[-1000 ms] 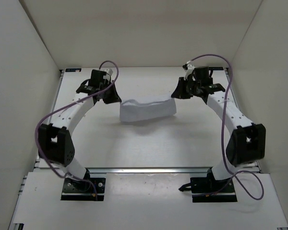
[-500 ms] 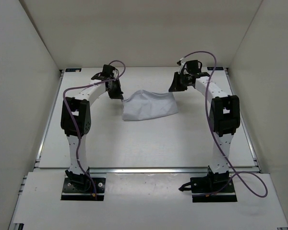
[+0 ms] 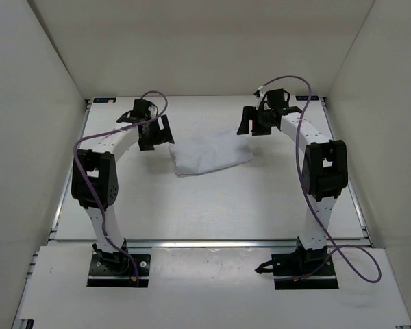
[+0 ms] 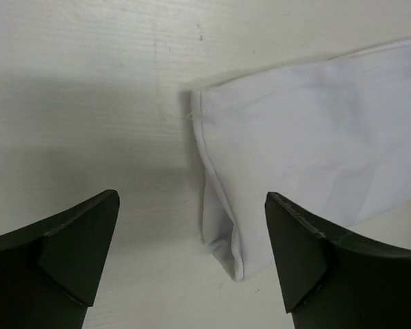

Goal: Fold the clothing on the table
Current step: Fold the skirt

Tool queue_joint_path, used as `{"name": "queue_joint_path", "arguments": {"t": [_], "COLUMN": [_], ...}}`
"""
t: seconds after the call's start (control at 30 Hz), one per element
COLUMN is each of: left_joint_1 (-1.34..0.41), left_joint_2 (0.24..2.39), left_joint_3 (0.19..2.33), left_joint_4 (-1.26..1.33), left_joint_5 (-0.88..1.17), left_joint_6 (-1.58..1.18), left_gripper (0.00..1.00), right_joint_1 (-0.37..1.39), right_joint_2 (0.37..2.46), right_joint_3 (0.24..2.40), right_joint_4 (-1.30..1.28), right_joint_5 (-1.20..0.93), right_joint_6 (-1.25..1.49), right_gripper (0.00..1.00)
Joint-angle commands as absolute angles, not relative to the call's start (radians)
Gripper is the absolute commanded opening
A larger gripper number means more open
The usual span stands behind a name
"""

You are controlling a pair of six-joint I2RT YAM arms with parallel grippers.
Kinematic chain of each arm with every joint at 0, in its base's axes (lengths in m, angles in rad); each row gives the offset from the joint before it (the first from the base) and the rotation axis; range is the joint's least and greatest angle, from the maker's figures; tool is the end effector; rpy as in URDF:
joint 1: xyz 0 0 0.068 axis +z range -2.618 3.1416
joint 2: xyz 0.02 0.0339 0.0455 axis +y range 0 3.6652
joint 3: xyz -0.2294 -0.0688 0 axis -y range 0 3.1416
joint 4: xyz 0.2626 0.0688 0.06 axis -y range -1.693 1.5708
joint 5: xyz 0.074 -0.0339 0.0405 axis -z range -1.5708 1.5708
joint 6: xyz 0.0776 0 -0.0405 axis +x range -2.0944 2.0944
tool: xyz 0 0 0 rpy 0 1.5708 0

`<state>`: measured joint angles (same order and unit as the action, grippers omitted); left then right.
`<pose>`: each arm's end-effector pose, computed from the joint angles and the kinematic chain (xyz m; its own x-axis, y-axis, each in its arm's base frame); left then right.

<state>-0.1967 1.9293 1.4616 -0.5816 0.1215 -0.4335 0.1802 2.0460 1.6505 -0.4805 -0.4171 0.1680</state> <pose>0.4269 -0.0947 0.1325 -0.8781 -0.2502 -0.4080 -0.1274 0.9439 -0.3046 0.4697 0.1175 0.1603 -0.8152 0.0069 -0.5792 -0.2868 0.8640 0.4139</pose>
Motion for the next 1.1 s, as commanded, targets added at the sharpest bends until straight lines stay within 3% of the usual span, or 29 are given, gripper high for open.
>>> {"name": "queue_joint_path", "arguments": {"t": [0.0,0.07,0.1,0.17,0.2,0.23,0.5,0.67,1.07], "left_joint_1": [-0.189,-0.201,-0.219,-0.257,-0.282,-0.304,-0.449,-0.393,-0.295], "left_joint_2": [1.761,1.723,1.701,1.668,1.651,1.641,1.683,1.692,1.692], "left_joint_3": [1.453,1.421,1.407,1.340,1.297,1.276,1.059,0.985,1.040], "left_joint_4": [-0.503,-0.477,-0.453,-0.405,-0.365,-0.327,-0.195,-0.153,-0.330], "left_joint_5": [0.112,0.165,0.195,0.230,0.244,0.248,0.212,0.039,0.077], "left_joint_6": [-0.405,-0.408,-0.417,-0.443,-0.474,-0.494,-0.564,-0.539,-0.509], "left_gripper": [0.99,0.95,0.84,0.42,0.10,0.00,0.00,0.00,0.00], "right_joint_1": [0.193,0.181,0.183,0.170,0.170,0.172,0.213,0.218,0.129], "right_joint_2": [1.893,1.870,1.865,1.884,1.900,1.916,2.014,2.069,2.059], "right_joint_3": [1.608,1.548,1.536,1.517,1.516,1.509,1.494,1.491,1.384], "right_joint_4": [-0.414,-0.361,-0.338,-0.325,-0.322,-0.312,-0.275,-0.307,-0.293], "right_joint_5": [-0.377,-0.431,-0.454,-0.526,-0.561,-0.566,-0.643,-0.584,-0.574], "right_joint_6": [0.147,0.158,0.169,0.196,0.208,0.213,0.213,0.169,0.172], "right_gripper": [0.68,0.55,0.47,0.07,0.01,0.00,0.00,0.00,0.00]}}
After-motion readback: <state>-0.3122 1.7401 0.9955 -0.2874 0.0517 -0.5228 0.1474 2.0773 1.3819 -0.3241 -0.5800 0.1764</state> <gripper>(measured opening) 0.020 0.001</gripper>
